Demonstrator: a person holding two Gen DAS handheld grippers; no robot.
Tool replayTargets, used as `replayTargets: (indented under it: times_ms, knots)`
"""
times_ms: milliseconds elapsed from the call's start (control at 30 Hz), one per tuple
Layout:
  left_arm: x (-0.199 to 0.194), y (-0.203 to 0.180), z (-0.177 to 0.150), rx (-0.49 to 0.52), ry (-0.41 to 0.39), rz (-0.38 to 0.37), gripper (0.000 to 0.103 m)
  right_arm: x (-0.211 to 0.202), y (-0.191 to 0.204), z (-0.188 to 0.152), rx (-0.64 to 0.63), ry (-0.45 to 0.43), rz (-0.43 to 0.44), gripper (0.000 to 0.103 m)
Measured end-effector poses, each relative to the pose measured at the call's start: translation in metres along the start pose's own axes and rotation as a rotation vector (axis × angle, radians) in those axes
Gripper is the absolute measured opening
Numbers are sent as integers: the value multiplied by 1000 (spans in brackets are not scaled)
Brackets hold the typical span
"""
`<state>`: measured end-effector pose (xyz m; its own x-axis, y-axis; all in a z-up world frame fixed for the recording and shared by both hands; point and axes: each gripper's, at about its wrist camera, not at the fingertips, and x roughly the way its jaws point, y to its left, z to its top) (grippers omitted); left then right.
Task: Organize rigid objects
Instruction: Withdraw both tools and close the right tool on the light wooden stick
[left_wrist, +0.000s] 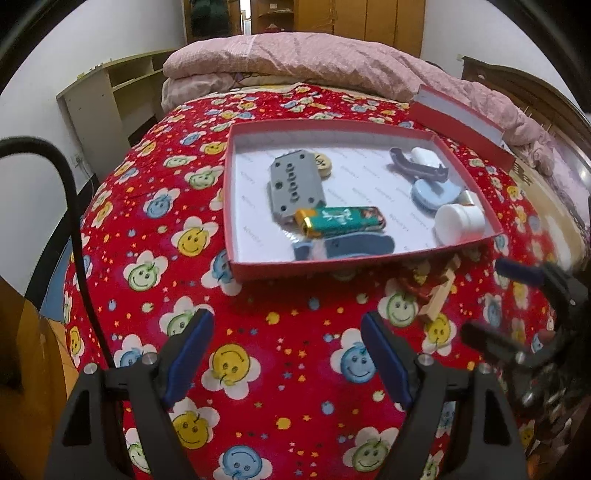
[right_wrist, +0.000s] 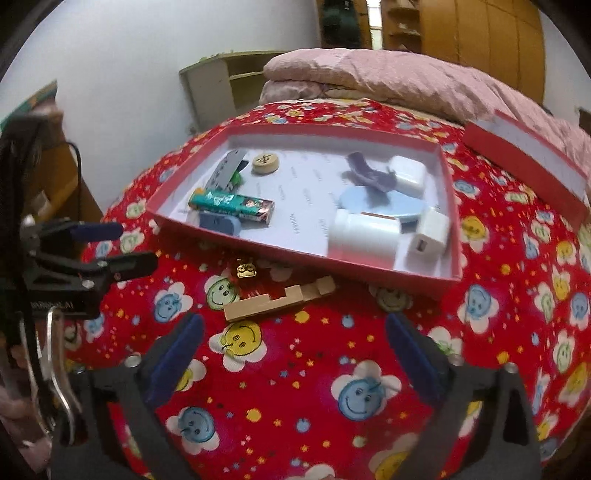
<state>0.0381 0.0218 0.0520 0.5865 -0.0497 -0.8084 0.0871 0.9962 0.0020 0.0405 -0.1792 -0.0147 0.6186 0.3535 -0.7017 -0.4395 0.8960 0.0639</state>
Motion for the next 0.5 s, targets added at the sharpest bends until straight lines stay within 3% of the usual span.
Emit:
replayTargets:
  times_ms: [500]
  knots:
    - [12, 20, -4, -47, 27, 15, 85, 38, 4, 10, -35, 51, 13, 103]
